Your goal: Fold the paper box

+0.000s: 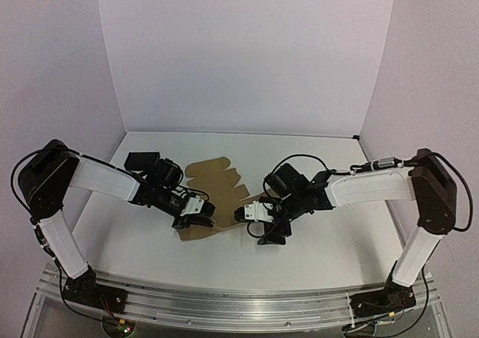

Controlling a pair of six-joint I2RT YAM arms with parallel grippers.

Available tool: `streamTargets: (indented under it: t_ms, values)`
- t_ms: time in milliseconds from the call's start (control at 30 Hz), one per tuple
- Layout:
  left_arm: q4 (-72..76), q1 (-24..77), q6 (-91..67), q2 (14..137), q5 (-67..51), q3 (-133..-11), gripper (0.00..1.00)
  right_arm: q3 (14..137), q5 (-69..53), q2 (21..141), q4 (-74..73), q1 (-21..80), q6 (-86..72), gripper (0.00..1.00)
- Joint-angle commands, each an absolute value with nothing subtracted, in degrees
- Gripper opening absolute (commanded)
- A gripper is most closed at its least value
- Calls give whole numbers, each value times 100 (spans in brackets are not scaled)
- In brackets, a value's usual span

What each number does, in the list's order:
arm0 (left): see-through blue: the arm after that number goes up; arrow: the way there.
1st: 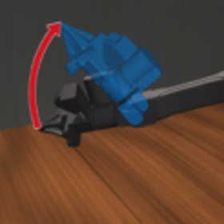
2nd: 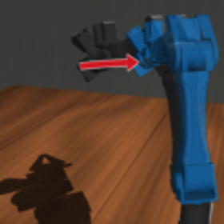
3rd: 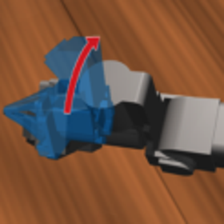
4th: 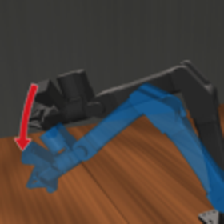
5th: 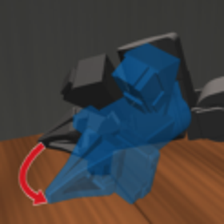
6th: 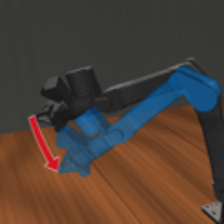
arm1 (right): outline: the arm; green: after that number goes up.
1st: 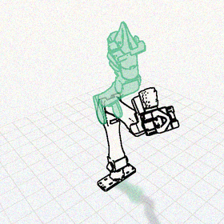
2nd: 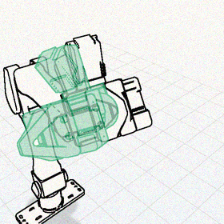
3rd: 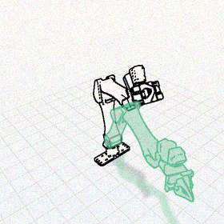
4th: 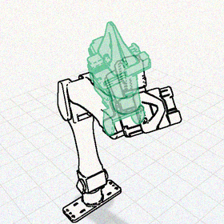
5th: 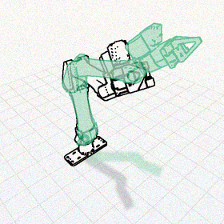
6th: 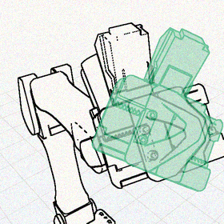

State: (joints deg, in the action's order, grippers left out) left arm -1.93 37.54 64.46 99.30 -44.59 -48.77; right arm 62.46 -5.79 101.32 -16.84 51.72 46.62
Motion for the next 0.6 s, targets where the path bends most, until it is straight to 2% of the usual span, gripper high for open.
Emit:
streamTargets:
  t_ms: [0, 167, 233, 433, 567]
  values:
    - [-405, 3718, 6524, 9958, -4716, -5042, 0, 6781, -549, 10627, -1346, 5159, 5579, 90]
    - [-480, 3707, 6678, 9952, -4687, -5050, 0, 7094, -610, 10927, -1152, 5158, 5595, 87]
    - [-508, 3691, 6751, 9952, -4703, -5045, 0, 7163, -656, 11009, -1144, 5155, 5615, 82]
    - [-510, 3637, 6778, 9954, -4718, -5071, 0, 7167, -534, 11189, -1160, 5158, 5769, 45]
    - [-586, 3610, 6730, 9912, -4706, -5080, 0, 7301, -499, 11225, -1304, 5156, 5602, 26]
